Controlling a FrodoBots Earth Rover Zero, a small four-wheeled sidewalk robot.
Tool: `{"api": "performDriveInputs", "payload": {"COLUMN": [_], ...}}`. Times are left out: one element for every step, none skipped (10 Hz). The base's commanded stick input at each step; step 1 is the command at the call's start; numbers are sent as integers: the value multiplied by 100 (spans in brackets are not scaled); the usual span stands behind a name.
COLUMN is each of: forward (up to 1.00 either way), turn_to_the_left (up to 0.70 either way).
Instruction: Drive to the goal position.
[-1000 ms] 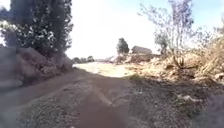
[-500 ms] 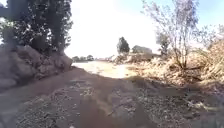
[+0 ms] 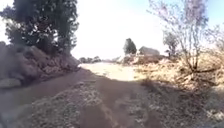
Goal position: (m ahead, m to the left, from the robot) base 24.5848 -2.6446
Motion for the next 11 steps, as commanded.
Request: {"api": "performDriveInputs", "payload": {"forward": [50, 50, 50, 50, 50, 50, 50, 50, 50, 50, 50], "turn_to_the_left": [0, 0, 0, 0, 0, 0, 0, 0, 0, 0, 0]}}
